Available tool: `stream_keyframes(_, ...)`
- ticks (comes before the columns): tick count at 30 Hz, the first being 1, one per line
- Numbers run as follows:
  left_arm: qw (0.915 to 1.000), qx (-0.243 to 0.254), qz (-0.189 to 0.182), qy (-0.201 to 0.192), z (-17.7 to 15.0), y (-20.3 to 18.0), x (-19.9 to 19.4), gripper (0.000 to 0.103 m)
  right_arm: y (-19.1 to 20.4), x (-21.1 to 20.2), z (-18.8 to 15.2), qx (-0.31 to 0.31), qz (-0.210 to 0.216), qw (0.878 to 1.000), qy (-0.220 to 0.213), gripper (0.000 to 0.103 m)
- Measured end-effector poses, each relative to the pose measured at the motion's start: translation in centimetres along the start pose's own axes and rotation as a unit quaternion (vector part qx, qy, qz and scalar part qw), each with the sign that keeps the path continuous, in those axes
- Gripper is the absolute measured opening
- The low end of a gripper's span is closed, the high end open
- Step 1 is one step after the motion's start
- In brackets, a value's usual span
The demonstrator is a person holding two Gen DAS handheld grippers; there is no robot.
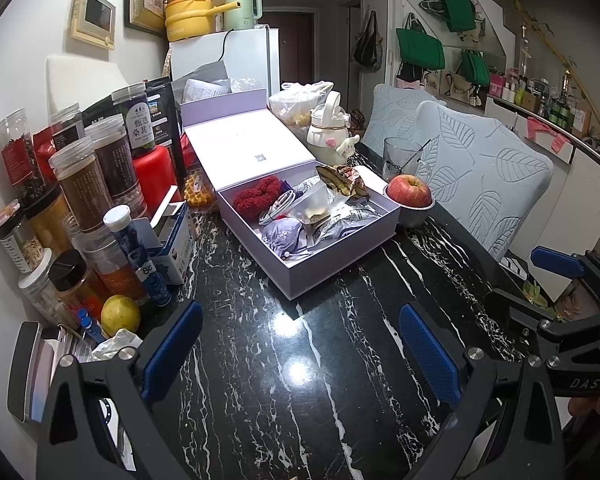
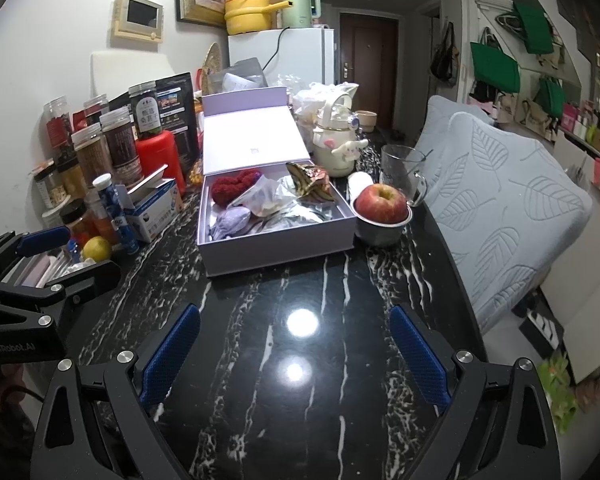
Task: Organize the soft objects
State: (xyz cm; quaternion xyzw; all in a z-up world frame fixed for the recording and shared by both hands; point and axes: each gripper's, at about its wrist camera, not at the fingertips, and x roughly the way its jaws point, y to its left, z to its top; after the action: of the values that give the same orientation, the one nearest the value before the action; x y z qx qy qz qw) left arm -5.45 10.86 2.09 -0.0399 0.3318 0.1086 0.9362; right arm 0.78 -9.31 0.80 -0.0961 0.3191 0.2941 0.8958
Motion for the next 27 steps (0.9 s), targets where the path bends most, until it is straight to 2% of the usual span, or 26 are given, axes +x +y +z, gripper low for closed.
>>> stream_keyframes(27, 0.9999, 0.001, -0.011, 0.01, -0.07, -0.26, 0.44, 0.101, -0.47, 0.03, -0.54, 0.002, -0.008, 1.0, 0.002, 0.097)
